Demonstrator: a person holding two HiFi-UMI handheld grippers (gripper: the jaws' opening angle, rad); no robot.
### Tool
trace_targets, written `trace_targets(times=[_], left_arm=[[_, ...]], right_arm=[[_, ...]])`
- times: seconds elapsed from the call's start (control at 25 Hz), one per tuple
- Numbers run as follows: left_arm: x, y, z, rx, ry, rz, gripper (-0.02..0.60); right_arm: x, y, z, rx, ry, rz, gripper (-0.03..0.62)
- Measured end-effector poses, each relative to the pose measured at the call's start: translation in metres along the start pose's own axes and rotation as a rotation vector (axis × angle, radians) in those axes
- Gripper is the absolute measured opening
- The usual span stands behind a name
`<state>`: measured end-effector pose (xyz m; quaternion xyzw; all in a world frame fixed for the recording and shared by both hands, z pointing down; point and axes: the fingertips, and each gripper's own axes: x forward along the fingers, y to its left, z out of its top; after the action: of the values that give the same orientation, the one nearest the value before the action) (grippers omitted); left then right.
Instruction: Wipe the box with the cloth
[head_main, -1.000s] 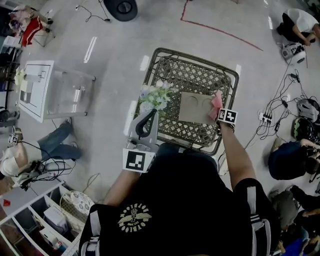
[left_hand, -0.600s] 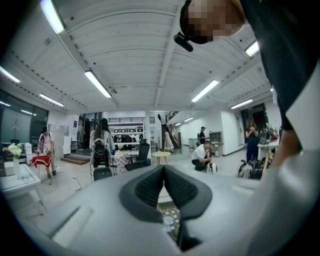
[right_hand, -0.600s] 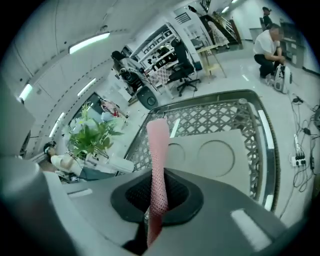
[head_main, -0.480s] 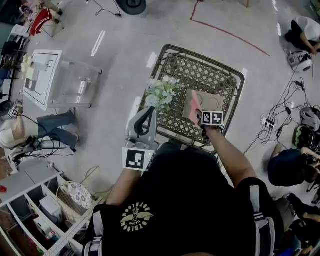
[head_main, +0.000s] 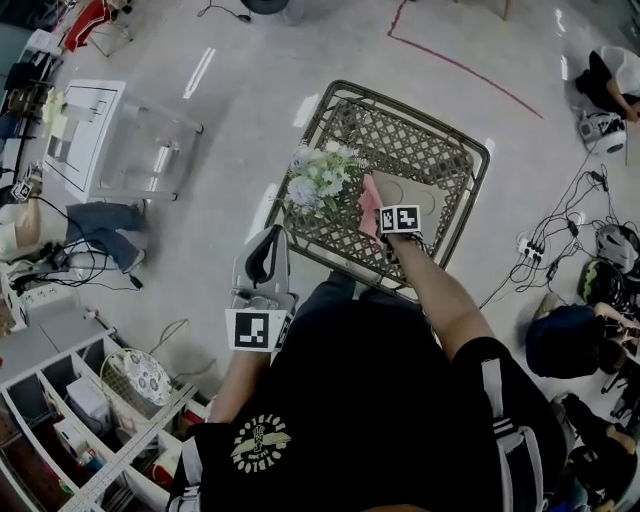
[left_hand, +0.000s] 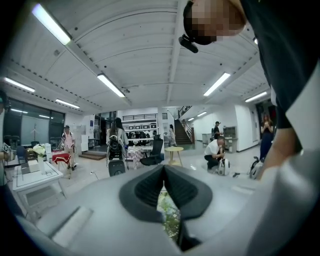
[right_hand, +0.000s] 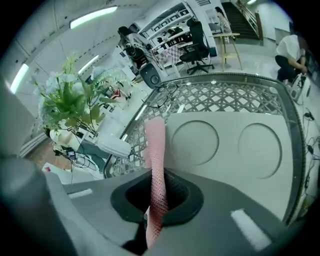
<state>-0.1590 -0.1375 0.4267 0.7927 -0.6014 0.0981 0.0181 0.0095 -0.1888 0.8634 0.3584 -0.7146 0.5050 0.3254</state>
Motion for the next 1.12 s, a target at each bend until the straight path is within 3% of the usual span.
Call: trace_targets(times=[0.24,0.48,0.72,1.12], left_arm=[[0.006,-0.009,-0.001,-0.012,-0.012,-0.030,0.000],[0.015,-0.026,0.004,-0.013,-0.024,-0.083,0.000],[0.025,-0.049,0.012,-0.007,-0.036,-0.128,0.000],[0.027,-0.077,0.021,0.009,-0.056,-0.169,0.000]], right_arm=[[-0.015,-0.036,-0.009,-0.061,0.016,-0.107,0.017],[-0.049,-0.094,-0.030,0.014,0.000,-0.193,0.017],[-0.077,-0.134,-0.046,0.071,-0.025,-0.233,0.017],[-0.104,-0.164,-0.070,0.137,-0.051,-0.268,0.017]])
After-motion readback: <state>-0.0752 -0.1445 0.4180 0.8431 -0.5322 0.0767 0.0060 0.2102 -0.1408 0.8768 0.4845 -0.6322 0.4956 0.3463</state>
